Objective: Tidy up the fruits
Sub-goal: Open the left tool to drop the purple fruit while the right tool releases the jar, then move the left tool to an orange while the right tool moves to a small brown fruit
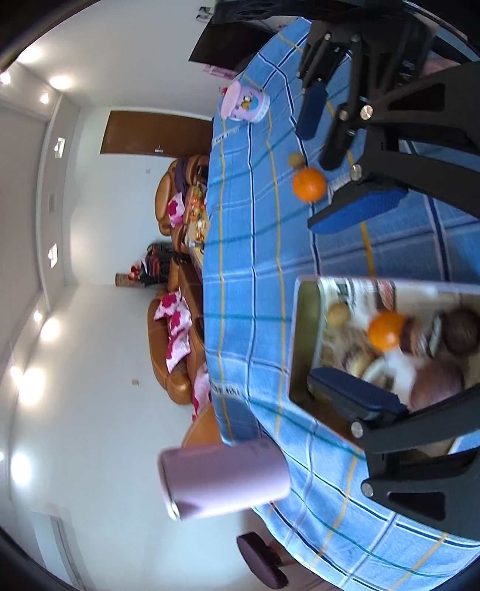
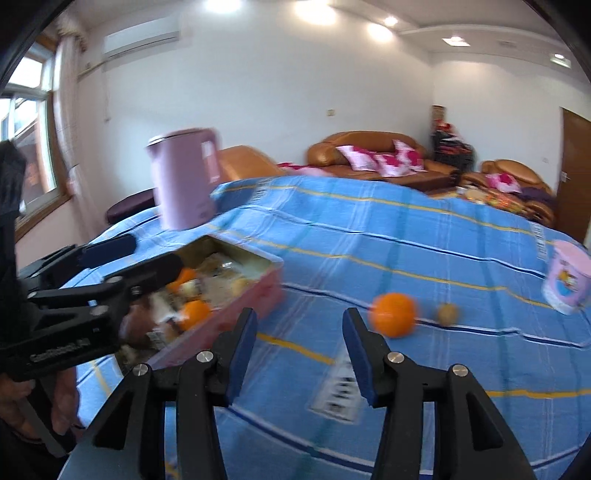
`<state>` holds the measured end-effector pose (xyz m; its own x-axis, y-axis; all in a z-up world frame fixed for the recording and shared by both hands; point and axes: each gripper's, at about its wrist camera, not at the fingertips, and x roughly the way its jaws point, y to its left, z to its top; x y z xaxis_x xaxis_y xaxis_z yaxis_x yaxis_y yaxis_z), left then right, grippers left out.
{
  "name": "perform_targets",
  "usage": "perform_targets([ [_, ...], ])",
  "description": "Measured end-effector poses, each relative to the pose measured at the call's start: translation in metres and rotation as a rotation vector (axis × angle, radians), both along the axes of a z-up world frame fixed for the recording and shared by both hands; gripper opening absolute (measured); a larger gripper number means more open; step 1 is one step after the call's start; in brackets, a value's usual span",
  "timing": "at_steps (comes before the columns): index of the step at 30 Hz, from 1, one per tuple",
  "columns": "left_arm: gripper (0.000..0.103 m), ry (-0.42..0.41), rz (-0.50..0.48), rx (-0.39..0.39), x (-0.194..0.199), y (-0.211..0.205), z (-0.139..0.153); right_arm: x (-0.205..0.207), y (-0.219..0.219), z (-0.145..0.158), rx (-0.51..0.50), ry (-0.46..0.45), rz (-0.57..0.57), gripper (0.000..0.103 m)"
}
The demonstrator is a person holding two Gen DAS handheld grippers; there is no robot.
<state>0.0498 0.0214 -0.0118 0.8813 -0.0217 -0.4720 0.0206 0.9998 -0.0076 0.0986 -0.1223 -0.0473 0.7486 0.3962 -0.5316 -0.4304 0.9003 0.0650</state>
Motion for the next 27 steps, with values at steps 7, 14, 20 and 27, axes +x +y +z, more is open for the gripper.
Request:
perform_targets([
  [7,0.077,0.066,-0.060,-0.050,0.043,-0.039,-0.006,0.029,-0.053,0.005,-0.015,0.022,-0.187,0.051],
  [14,0.077,0.158,-0.132,-0.062,0.084,-0.080,-0.024,0.069,-0.075,-0.018,-0.069,0.120,-0.257,0.051],
  [20,0.075,0.245,-0.166,-0.088,0.113,-0.094,-0.046,0.091,-0.087,-0.034,-0.053,0.183,-0.292,0.051],
  [27,0.060,0.309,-0.251,-0.063,0.128,-0.115,-0.060,0.108,-0.101,-0.038,-0.032,0.208,-0.322,0.051],
])
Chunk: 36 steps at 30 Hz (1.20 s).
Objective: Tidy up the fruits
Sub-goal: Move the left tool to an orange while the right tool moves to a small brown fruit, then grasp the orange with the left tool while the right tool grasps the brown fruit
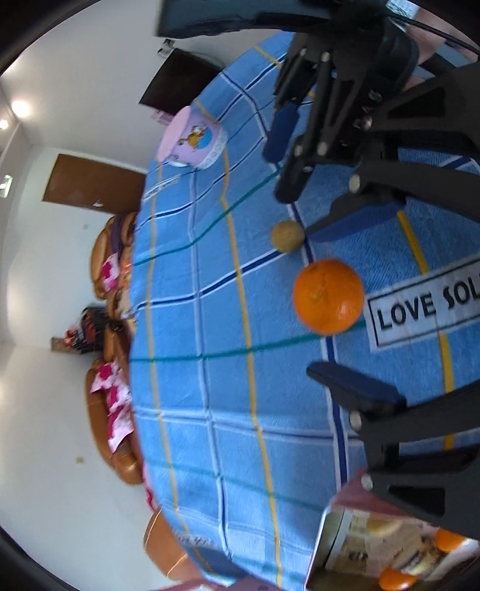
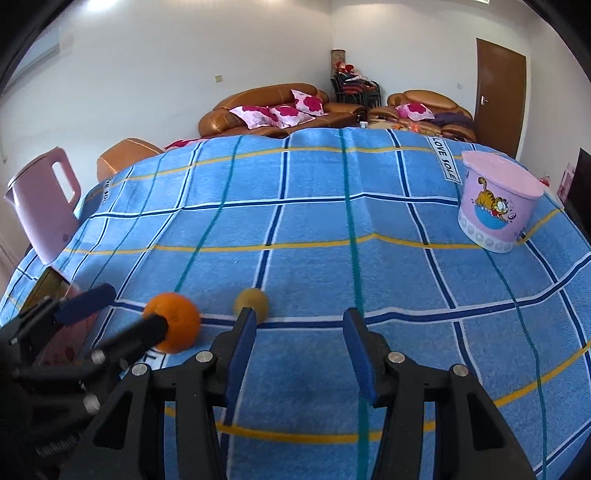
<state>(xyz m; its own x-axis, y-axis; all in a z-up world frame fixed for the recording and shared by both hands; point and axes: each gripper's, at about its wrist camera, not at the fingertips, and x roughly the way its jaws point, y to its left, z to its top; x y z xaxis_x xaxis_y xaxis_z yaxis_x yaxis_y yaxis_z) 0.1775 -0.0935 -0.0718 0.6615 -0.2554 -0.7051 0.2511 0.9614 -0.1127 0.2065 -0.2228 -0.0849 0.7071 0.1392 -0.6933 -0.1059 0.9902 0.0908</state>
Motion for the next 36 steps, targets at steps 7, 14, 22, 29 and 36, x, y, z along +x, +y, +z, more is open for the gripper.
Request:
perform_targets([
  [7,0.049,0.053,-0.024,-0.058,0.010,0.006,-0.010,0.012,0.004,0.000,0.013,0.001,0.009,0.051],
  [14,0.048,0.022,0.084,-0.049,0.013,0.035,-0.008,0.018,0.021,-0.007,0.008,0.016,0.041,0.051],
  [22,0.048,0.009,0.136,-0.053,0.018,0.046,-0.008,0.026,0.036,-0.016,-0.023,0.068,0.084,0.049],
  [29,0.048,-0.008,0.143,-0.046,0.016,0.045,-0.006,0.029,0.039,-0.021,-0.023,0.097,0.102,0.027],
  [36,0.048,-0.046,0.151,-0.042,0.011,0.046,-0.001,0.024,0.042,-0.015,-0.029,0.054,0.118,0.027],
])
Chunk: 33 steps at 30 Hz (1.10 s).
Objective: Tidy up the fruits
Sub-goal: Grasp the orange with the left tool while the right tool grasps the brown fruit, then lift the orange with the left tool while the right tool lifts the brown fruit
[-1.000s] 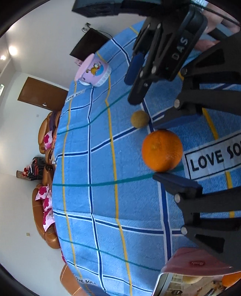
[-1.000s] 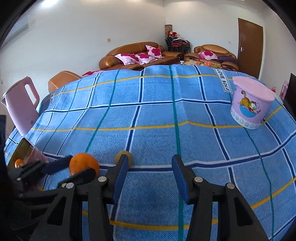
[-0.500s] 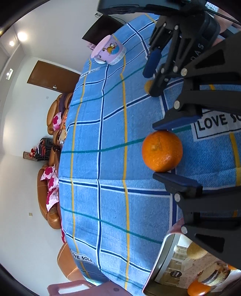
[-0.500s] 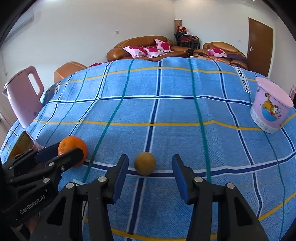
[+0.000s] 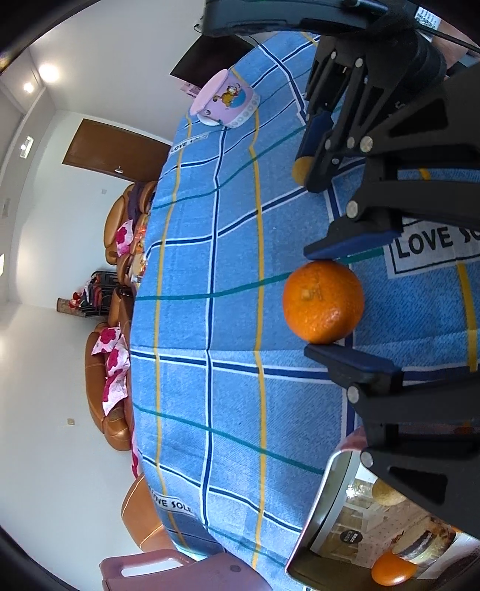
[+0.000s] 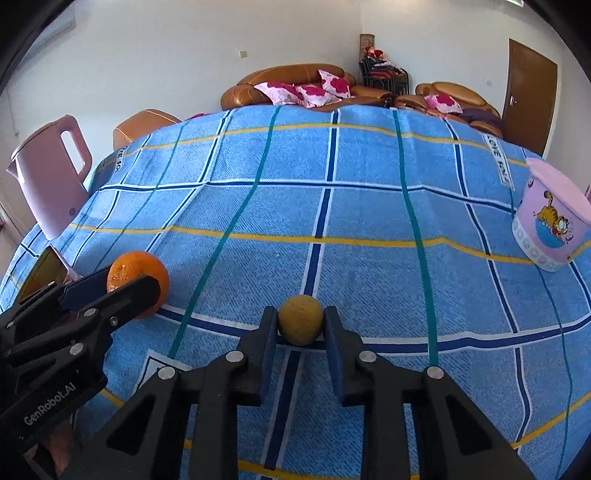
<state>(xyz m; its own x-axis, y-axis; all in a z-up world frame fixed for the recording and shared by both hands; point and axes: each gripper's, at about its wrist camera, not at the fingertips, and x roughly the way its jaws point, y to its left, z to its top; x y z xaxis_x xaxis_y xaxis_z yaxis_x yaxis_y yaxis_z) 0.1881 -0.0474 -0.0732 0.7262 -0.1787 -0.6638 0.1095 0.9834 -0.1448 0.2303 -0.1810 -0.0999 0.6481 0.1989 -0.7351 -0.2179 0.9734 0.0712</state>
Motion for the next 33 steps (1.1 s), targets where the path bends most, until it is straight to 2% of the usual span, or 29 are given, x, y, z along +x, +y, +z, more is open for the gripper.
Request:
perform_targets([
  [16,0.048,-0.092,0.008,0.043,-0.014,-0.005,0.010,-0.015,0.000,0.014,0.010,-0.107,0.002,0.027],
  [33,0.048,-0.148,0.018,0.067,-0.023,-0.008,0.017,-0.029,-0.004,0.025,0.026,-0.201,-0.007,0.027],
])
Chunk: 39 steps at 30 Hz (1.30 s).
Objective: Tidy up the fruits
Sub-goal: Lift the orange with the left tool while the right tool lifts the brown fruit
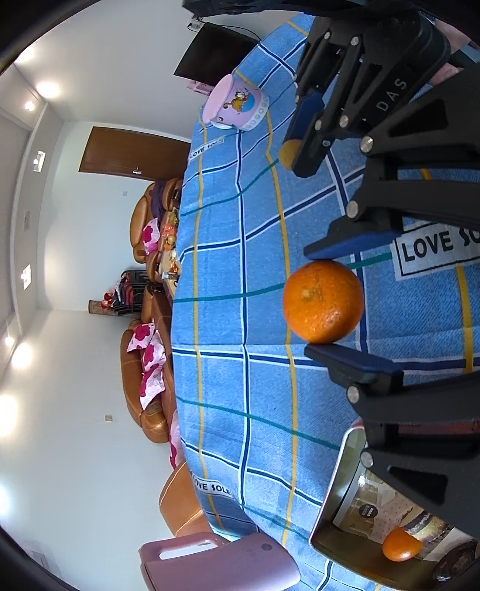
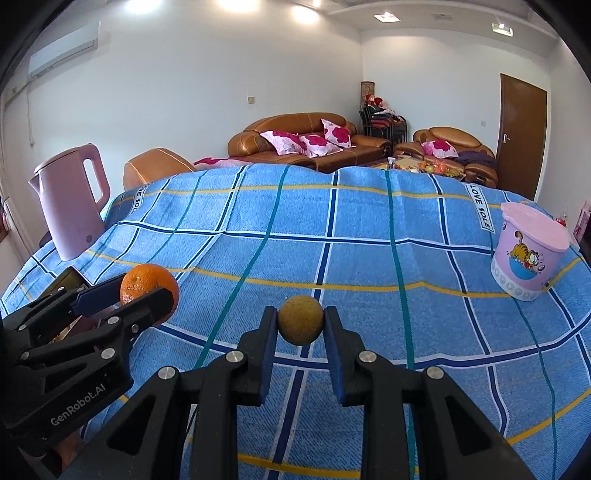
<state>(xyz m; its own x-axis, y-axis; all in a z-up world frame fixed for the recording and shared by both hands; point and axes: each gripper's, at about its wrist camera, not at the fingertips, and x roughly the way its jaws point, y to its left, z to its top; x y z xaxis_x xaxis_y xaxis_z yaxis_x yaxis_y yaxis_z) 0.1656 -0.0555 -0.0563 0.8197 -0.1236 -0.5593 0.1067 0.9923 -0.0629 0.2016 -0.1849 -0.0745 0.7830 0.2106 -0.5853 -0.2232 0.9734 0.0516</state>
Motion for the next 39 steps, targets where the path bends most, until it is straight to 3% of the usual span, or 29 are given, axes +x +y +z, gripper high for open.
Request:
perform_targets([
  [39,0.048,-0.135,0.020,0.034,-0.022,-0.004,0.012,-0.033,-0.007,0.018,0.018,-0.183,-0.029,0.027],
])
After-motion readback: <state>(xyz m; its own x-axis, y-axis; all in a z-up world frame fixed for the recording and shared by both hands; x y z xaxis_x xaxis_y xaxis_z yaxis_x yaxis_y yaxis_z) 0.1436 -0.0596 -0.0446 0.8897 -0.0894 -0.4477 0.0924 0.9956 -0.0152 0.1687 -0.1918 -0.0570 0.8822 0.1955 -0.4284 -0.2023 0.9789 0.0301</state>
